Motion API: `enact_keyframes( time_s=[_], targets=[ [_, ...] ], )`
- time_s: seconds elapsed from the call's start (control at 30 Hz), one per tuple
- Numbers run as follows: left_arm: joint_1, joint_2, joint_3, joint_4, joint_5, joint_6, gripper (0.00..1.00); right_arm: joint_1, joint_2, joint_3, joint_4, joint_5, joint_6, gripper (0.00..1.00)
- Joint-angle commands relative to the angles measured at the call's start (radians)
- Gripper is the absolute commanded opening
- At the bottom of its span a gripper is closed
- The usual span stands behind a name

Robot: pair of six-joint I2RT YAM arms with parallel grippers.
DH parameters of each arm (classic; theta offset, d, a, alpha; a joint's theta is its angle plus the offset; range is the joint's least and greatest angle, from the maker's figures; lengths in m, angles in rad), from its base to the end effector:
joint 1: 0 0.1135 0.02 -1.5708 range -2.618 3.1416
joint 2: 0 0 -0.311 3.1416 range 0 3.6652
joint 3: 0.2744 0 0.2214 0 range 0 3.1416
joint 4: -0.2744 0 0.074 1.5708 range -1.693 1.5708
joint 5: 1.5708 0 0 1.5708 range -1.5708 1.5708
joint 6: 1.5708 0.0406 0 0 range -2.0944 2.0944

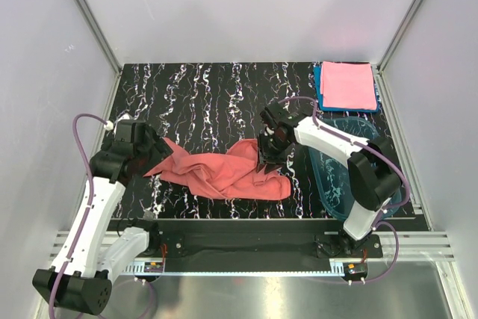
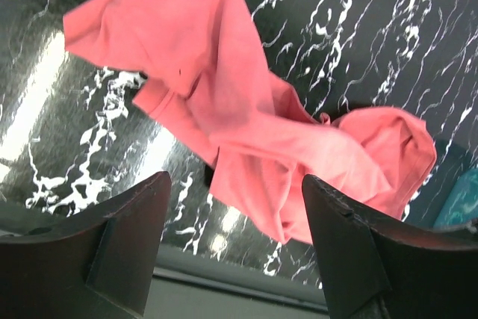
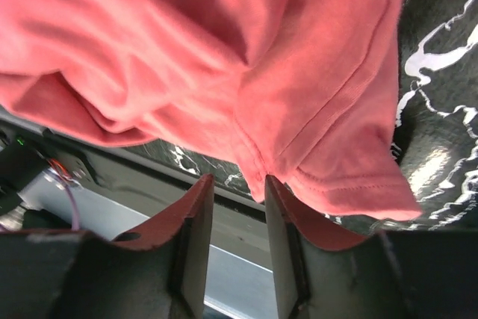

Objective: Fold and stack the t-shirts
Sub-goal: Flatten the tshirt out

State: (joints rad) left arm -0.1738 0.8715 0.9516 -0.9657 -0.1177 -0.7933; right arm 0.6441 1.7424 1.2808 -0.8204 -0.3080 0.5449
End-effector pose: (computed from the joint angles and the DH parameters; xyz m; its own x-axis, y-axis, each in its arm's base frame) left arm 0.0991 -0.0126 0.3398 -0.6052 -0.6123 -0.5087 -0.4744 0.7906 -0.3872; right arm 0.2507 0.2036 0.2707 -0.9879 -0.1241 -0.0929 -0.1511 0.9057 0.3961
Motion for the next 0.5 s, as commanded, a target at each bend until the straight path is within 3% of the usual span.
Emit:
enact_keyframes(
  time_s=[0.0, 0.23, 0.47],
  targets=[
    [0.002, -0.009, 0.004, -0.002, 0.035, 0.008, 0.76, 0.002, -0.064, -0.044, 0.056, 0.038, 0.139, 0.42],
    [0.002, -0.005, 0.016, -0.014, 0.007, 0.012, 0.76, 0.005, -0.103, -0.133, 0.099, 0.043, 0.248, 0.45],
    [0.002, 0.003, 0.022, -0.024, 0.006, 0.031, 0.76, 0.005, -0.07, -0.155, 0.173, -0.003, 0.289, 0.4]
  ],
)
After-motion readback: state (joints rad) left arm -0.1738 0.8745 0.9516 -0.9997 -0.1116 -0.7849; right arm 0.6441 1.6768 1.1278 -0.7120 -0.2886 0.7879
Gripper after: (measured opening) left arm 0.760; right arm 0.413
